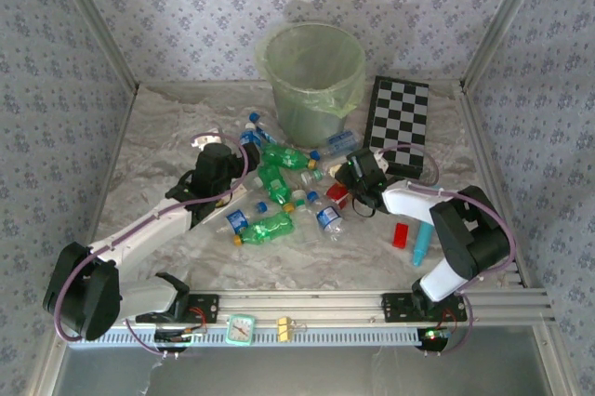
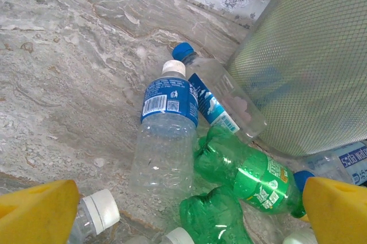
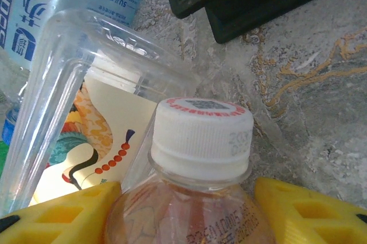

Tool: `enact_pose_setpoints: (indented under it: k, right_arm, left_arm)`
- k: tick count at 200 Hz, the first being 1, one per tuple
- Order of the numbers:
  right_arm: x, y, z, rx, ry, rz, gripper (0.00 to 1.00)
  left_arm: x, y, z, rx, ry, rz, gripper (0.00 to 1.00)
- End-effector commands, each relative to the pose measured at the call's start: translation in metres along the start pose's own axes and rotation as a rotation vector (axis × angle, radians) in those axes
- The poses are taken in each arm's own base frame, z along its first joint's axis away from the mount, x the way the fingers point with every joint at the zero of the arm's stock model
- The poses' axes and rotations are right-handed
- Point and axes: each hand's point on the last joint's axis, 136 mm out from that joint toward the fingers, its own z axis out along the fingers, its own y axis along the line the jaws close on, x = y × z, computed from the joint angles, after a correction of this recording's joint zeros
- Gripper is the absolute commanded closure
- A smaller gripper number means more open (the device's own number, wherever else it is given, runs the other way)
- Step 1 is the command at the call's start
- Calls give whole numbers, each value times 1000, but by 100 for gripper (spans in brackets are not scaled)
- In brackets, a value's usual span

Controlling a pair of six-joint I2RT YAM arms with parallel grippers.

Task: Put the plastic bottles in the bin

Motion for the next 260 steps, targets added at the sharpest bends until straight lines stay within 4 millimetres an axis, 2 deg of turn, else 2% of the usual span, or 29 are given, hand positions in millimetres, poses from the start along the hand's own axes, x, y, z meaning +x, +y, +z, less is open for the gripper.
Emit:
enact_pose_setpoints:
  k: [1, 48, 85, 129, 144, 160, 183, 201, 204, 207, 219, 245, 260]
  right_arm:
    - [-6, -1, -6, 3, -20, -28, 44]
    - [-25, 12, -26, -54, -67, -48, 47]
    - [-49, 24, -50, -116, -105, -128, 48]
    - [-102, 38, -98, -144, -241, -208, 50]
    - [-119, 49, -118, -163, -289, -251, 50]
    - [-135, 66, -137, -188, -325, -290, 50]
    - [-159, 102, -169, -252, -392, -384, 50]
    - [-177, 137, -199, -335, -458, -434, 50]
    - [-177, 139, -199, -341, -458, -443, 50]
    - [-184, 151, -212, -370, -486, -450, 50]
    - [-195, 174, -228, -418, -527, -479, 50]
    - [-209, 218, -250, -518, -586, -526, 50]
    - [-213, 241, -253, -562, -612, -552, 50]
  left_arm:
    - [-15, -1, -3, -5, -40, -21, 0]
    - [-19, 2, -4, -12, -48, -24, 0]
    - [-24, 12, -4, -37, -59, -30, 0]
    - [-30, 30, -6, -74, -74, -58, 0]
    - [-31, 37, -6, -86, -77, -74, 0]
    - [-30, 41, -7, -88, -77, -86, 0]
    - [-28, 44, -8, -89, -74, -89, 0]
    - [-27, 46, -8, -89, -69, -91, 0]
    - [-27, 46, -9, -88, -71, -92, 0]
    - [-26, 46, -8, -88, -68, -92, 0]
    - [-26, 46, -8, -84, -65, -97, 0]
    - [-28, 42, -7, -68, -55, -94, 0]
    - [-29, 40, -7, -65, -50, -91, 0]
